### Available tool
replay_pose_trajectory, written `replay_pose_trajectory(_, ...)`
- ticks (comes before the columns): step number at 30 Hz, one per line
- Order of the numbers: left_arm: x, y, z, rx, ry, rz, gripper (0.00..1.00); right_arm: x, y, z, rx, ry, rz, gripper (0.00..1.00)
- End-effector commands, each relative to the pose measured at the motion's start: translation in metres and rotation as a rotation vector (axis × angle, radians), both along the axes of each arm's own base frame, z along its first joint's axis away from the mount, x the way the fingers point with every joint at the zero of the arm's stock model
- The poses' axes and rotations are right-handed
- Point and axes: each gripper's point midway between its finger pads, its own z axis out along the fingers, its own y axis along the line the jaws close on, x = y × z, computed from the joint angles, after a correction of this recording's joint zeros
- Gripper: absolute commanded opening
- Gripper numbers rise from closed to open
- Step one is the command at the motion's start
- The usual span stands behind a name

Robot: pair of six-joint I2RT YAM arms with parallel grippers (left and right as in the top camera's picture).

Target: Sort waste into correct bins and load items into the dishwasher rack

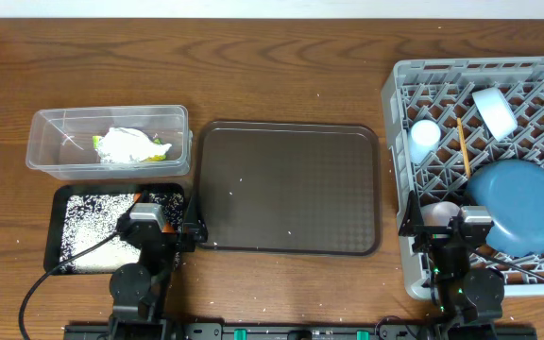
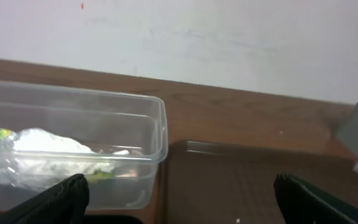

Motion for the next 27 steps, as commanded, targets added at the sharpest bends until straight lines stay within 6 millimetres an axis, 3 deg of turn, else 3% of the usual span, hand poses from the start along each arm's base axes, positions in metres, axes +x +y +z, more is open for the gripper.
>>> replay_pose_trajectory(1,-0.002,-0.0056,-0.0134,0.107,0.032,-0.042,0.98,0.0,-0.0053,-0.0001,-0.007,-0.002,-0.023,0.99)
replay_pose_trajectory(27,-0.0026,-0.0101,-0.0132,0.128,0.028,-0.063,0.98,0.0,-0.0053,-0.0001,-0.007,-0.002,-0.023,0.99)
